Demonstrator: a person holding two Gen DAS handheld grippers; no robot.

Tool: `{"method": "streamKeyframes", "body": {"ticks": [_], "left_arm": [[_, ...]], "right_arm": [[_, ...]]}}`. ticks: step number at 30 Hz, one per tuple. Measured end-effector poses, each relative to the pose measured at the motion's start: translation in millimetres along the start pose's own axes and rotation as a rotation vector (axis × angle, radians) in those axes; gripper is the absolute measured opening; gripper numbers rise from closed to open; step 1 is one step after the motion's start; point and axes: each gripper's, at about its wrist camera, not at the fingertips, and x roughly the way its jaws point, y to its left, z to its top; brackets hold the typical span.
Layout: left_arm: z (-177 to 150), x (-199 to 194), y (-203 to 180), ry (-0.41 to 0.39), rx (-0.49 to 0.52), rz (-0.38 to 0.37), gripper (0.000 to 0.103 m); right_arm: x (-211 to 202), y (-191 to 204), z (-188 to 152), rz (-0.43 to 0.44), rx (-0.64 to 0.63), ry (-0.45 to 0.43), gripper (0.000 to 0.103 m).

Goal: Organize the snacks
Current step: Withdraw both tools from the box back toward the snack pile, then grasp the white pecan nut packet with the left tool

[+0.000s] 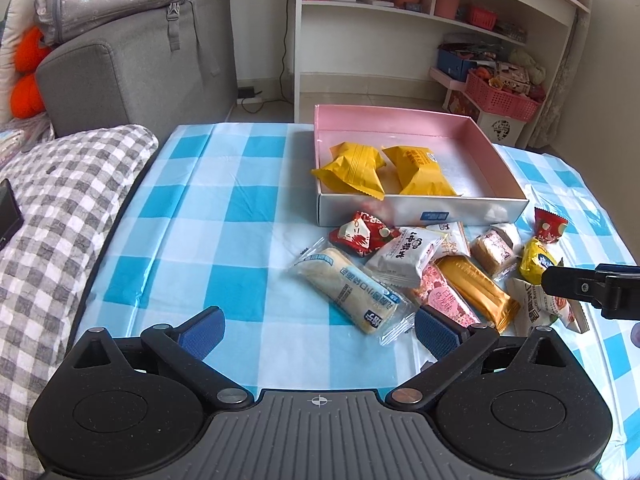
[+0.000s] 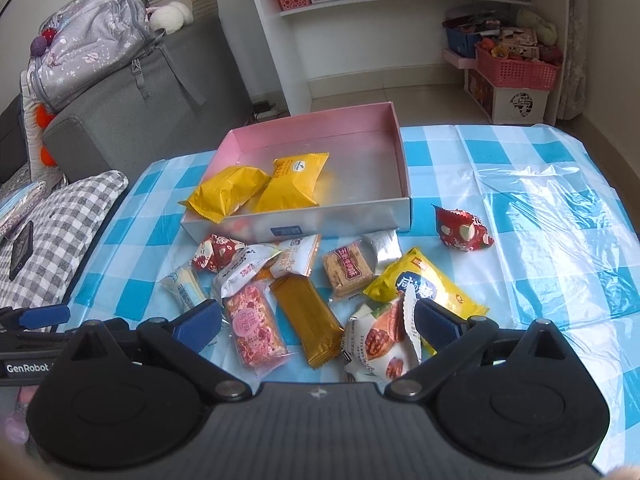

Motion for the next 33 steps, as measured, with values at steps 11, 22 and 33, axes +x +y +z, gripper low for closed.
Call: {"method": "streamKeyframes", "body": {"ticks": [11, 22, 33], "left_arm": [[-19.2, 22.1, 11.1, 0.073, 0.010, -0.109, 0.102], [-36.5, 22.2, -29.4, 0.168, 0.074, -0.366, 0.100], [-50.4, 36.6, -52.6, 0.266, 0.117, -0.384, 0.079]], "right_arm": [[10.6, -11.5, -10.1, -0.019, -0.071, 0.074, 0.103], [22.6, -35.4, -5.6, -0.005, 0.071, 0.159, 0.092], [42.3, -30.8, -8.3, -0.046, 0.070, 0.223, 0.073]]}}
